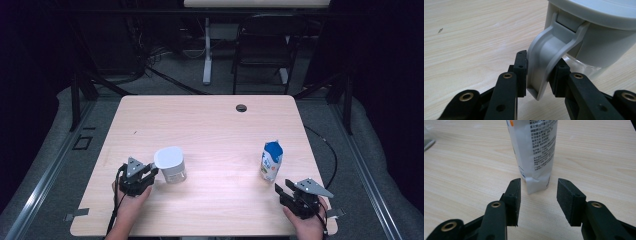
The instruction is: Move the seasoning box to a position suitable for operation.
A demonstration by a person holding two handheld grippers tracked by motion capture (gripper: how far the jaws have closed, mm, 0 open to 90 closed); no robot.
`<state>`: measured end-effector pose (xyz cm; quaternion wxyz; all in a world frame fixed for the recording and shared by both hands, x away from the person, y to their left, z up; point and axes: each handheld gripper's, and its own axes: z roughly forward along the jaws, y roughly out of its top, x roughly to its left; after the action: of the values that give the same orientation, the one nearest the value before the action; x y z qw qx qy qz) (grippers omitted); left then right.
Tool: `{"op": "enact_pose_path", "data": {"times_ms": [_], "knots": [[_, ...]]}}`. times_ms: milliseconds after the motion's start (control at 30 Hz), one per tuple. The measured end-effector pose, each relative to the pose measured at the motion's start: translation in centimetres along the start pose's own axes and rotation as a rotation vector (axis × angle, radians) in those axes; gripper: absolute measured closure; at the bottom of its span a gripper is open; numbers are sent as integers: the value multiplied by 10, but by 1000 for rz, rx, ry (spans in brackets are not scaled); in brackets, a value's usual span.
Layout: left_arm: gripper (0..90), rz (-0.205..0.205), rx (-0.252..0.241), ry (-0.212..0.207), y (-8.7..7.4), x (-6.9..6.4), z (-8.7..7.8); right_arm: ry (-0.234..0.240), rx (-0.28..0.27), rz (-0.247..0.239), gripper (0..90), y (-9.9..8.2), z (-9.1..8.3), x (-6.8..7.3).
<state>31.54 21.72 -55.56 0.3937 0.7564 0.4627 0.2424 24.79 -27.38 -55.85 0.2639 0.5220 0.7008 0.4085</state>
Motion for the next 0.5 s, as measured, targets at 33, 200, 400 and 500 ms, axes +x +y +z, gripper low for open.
{"op": "enact_pose_path", "data": {"times_ms": [33,200,400,500], "knots": [[711,2,0,-2,0,-1,0,3,2,-2,543,0,0,0],[713,19,0,-21,0,-8,-1,6,3,-4,524,0,0,2],[713,39,4,-37,1,-16,-1,34,16,-5,491,1,1,3],[713,57,5,-52,1,-22,-2,43,20,-8,469,1,2,5]]}}
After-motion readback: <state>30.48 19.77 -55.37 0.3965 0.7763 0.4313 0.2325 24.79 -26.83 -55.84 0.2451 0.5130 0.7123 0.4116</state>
